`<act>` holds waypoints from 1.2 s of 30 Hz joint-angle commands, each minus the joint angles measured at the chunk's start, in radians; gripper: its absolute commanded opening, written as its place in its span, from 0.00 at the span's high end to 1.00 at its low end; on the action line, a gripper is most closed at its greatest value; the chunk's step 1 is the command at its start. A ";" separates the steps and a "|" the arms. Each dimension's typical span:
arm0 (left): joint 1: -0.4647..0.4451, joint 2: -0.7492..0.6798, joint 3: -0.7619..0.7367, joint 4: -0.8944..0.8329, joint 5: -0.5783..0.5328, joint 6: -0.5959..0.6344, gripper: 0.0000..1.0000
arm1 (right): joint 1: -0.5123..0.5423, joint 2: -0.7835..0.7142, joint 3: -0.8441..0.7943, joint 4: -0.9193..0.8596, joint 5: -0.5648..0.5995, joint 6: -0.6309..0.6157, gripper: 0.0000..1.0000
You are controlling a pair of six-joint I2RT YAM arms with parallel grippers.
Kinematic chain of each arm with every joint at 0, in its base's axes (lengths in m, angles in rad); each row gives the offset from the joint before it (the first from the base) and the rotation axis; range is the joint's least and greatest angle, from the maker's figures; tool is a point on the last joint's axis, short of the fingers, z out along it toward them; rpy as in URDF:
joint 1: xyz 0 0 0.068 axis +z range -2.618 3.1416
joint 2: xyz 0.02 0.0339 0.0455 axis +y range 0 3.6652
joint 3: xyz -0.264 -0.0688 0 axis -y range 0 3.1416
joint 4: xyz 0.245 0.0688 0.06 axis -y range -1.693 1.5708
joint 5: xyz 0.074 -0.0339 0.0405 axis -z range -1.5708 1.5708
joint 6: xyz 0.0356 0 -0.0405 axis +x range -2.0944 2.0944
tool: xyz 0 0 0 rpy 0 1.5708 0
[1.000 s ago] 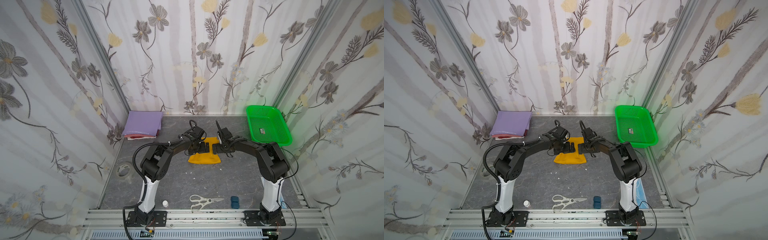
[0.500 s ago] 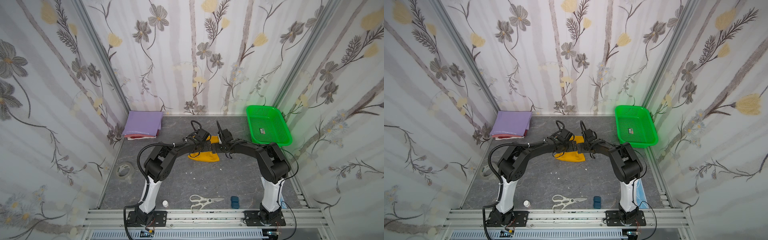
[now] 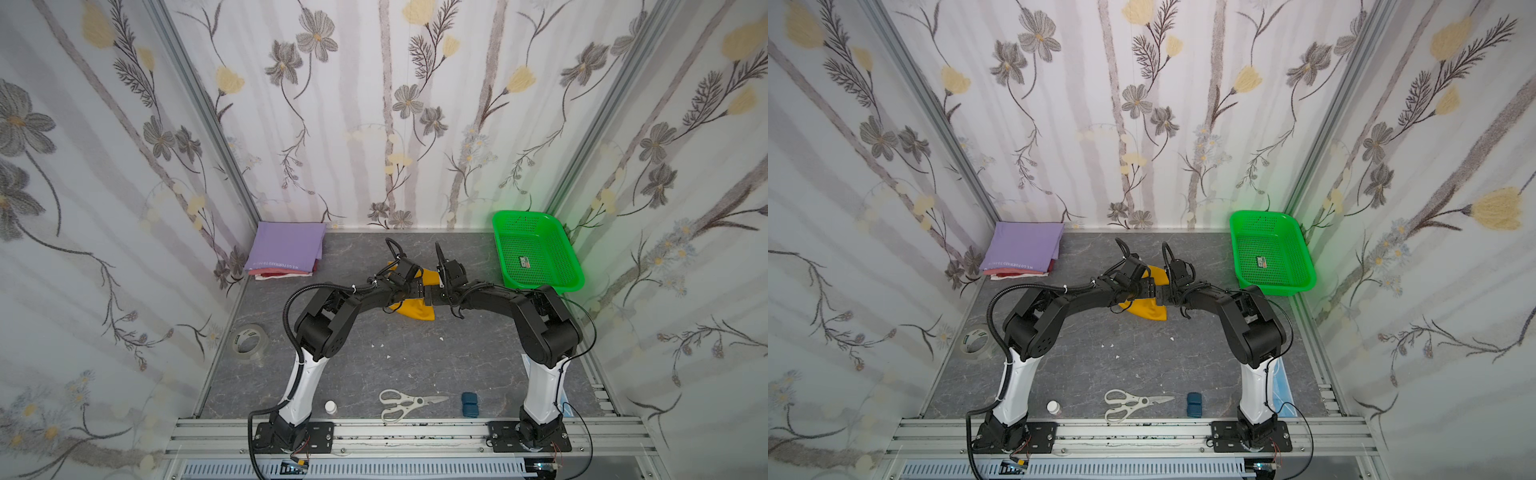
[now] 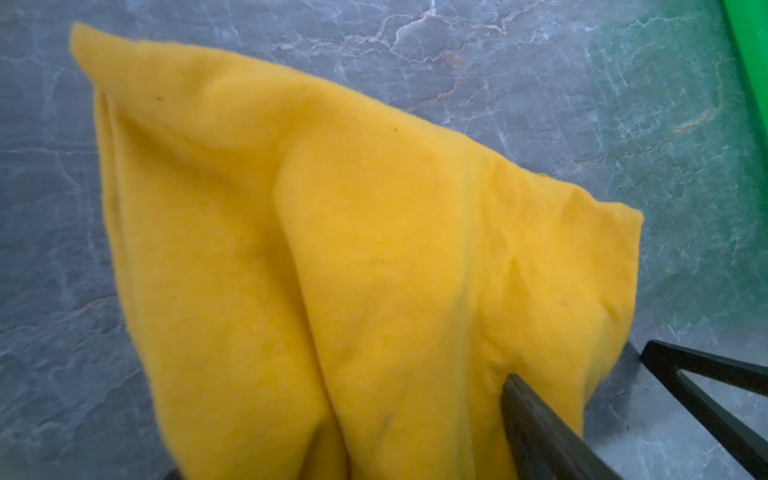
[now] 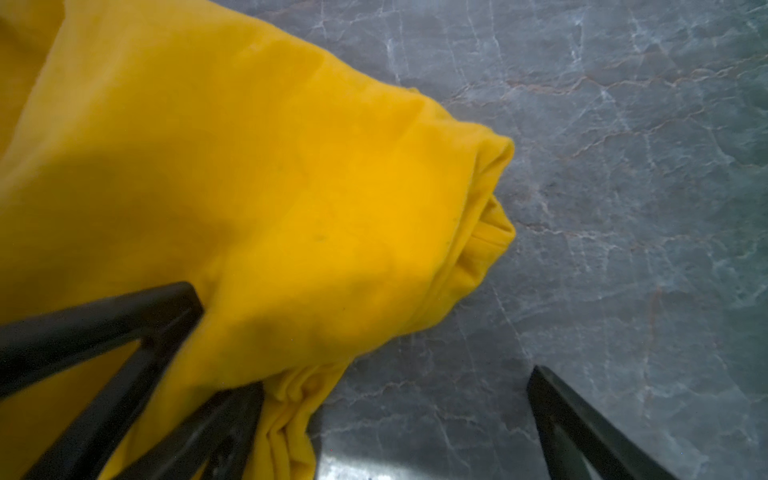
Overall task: Fold and stack the t-shirts
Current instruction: 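Lift the yellow shirt with both grippers, then open the right gripper, then carry the yellow shirt onto the stack with the left gripper while the right withdraws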
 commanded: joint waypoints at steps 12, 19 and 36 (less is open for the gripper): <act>-0.009 0.140 0.045 -0.604 0.190 0.134 0.84 | -0.059 -0.072 -0.066 -0.147 -0.258 0.042 0.00; 0.028 0.105 0.037 -0.635 0.166 0.172 1.00 | -0.126 -0.195 -0.136 -0.169 -0.237 0.022 0.00; 0.161 -0.129 0.003 -0.591 0.036 0.361 1.00 | -0.244 -0.475 -0.198 -0.266 -0.230 -0.036 0.00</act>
